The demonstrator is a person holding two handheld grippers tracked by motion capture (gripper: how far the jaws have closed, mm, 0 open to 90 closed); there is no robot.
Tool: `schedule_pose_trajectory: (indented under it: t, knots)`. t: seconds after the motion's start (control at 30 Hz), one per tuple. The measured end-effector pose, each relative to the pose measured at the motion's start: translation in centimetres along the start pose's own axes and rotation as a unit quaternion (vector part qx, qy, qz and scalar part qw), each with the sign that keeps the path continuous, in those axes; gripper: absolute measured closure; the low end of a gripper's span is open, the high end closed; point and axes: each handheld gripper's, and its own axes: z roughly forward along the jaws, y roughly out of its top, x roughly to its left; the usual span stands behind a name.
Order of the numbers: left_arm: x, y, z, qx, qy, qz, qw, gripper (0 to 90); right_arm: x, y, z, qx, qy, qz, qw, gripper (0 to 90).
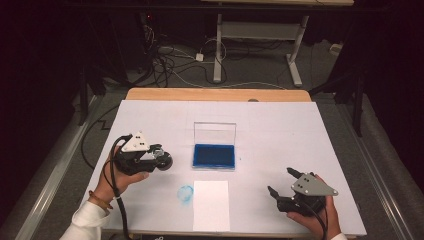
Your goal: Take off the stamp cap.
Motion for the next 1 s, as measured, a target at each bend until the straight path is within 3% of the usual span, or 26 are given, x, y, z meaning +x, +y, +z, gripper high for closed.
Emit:
schedule_pose_trajectory:
  t: [0.17,0.27,0.37,0.57,0.67,0.77,0.87,1.0]
  knots:
    - [-0.8,1.3,0.6,-0.007,-0.014,0.01,0.9998,54.5,0.6,1.2,0.8,-0.009,0.02,-0.008,0.9997,18.0]
    - [-1.5,2.1,0.9,-0.013,-0.025,0.017,0.9995,54.5,1.2,2.3,1.6,-0.015,0.062,-0.012,0.9979,16.5]
    - [-2.1,3.1,1.5,-0.016,-0.031,0.024,0.9991,54.5,2.2,3.6,2.7,-0.02,0.084,-0.027,0.9959,16.3]
    - [-3.3,4.6,2.6,-0.029,-0.048,0.031,0.9979,54.5,4.3,6.1,5.6,-0.038,0.1,-0.062,0.9923,19.6]
    - [-3.8,5.2,3.1,-0.037,-0.057,0.034,0.9971,54.5,5.1,7.2,7.1,-0.042,0.122,-0.066,0.9895,21.5]
    - [-4.2,5.6,3.6,-0.04,-0.066,0.037,0.9964,54.5,5.6,7.7,8.8,-0.042,0.143,-0.053,0.9874,21.5]
    - [-4.7,5.8,4.2,-0.043,-0.076,0.037,0.9955,54.5,6.3,8.0,10.2,-0.042,0.153,-0.045,0.9863,21.2]
    - [-5.3,5.9,4.9,-0.042,-0.09,0.039,0.9943,54.5,7.6,8.4,11.0,-0.041,0.163,-0.052,0.9845,21.7]
